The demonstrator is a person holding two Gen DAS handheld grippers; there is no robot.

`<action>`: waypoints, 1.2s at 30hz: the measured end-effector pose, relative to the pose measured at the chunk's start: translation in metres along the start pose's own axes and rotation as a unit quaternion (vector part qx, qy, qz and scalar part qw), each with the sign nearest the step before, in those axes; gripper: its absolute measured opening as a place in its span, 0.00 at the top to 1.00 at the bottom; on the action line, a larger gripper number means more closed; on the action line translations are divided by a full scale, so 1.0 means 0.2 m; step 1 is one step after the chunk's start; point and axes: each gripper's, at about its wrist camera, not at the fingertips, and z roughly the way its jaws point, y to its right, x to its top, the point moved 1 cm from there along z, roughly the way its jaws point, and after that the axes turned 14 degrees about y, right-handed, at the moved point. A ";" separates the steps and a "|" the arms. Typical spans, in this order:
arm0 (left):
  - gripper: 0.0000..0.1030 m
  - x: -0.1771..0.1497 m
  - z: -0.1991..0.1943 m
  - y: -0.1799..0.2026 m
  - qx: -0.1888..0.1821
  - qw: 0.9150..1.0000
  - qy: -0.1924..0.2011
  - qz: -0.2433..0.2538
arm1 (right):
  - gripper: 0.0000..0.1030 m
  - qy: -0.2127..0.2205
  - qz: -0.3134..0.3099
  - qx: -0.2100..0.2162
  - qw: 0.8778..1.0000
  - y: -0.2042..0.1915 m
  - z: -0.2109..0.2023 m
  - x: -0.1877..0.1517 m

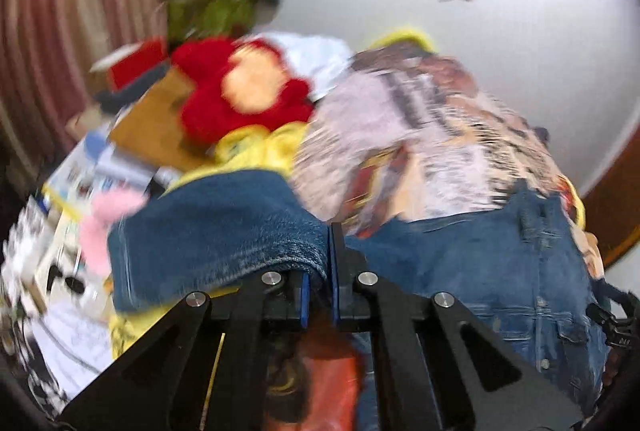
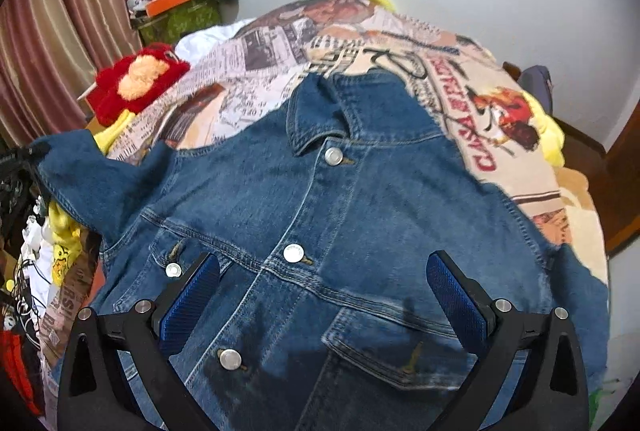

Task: Fold large clothes

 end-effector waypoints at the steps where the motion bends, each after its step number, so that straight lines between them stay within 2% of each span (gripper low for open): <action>1: 0.93 0.01 0.00 0.07 -0.007 1.000 0.004 0.013 | 0.00 0.005 0.000 -0.001 1.000 0.01 -0.02 0.00; 3: 0.93 0.01 0.02 0.23 -0.030 0.999 0.005 0.040 | 0.00 0.013 0.001 -0.004 1.000 0.03 -0.07 0.02; 7: 0.93 -0.09 0.10 0.47 -0.073 0.995 -0.025 0.068 | 0.00 0.028 0.004 -0.013 1.000 0.08 -0.17 0.03; 12: 0.93 -0.35 0.24 0.73 -0.130 0.983 -0.104 0.073 | 0.00 0.031 0.010 -0.025 0.999 0.15 -0.24 0.01; 14: 0.93 -0.47 0.29 0.82 -0.147 0.976 -0.140 0.074 | 0.00 0.029 0.015 -0.028 0.999 0.17 -0.26 -0.02; 17: 0.93 -0.58 0.31 0.90 -0.139 0.974 -0.153 0.093 | 0.00 0.024 0.021 -0.031 0.999 0.20 -0.28 -0.05; 19: 0.88 -0.62 0.30 0.92 -0.133 0.974 -0.154 0.098 | 0.00 0.022 0.022 -0.034 0.999 0.21 -0.28 -0.06; 20: 0.86 -0.62 0.29 0.92 -0.135 0.974 -0.157 0.094 | 0.00 0.021 0.023 -0.034 0.999 0.22 -0.29 -0.07; 22: 0.67 -0.62 0.27 0.91 -0.148 0.972 -0.163 0.078 | 0.00 0.020 0.023 -0.035 0.999 0.22 -0.29 -0.08; 24: 0.54 -0.61 0.23 0.87 -0.164 0.970 -0.169 0.064 | 0.00 0.020 0.023 -0.034 0.999 0.22 -0.29 -0.08; 26: 0.46 -0.61 0.17 0.82 -0.169 0.968 -0.173 0.059 | 0.00 0.020 0.021 -0.032 0.999 0.21 -0.29 -0.08; 30: 0.43 -0.59 0.05 0.68 -0.160 0.972 -0.167 0.044 | 0.00 0.018 0.016 -0.026 0.999 0.18 -0.27 -0.07; 36: 0.39 -0.53 -0.03 0.31 -0.109 0.984 -0.137 -0.014 | 0.00 0.030 0.009 -0.015 0.999 0.11 -0.26 -0.04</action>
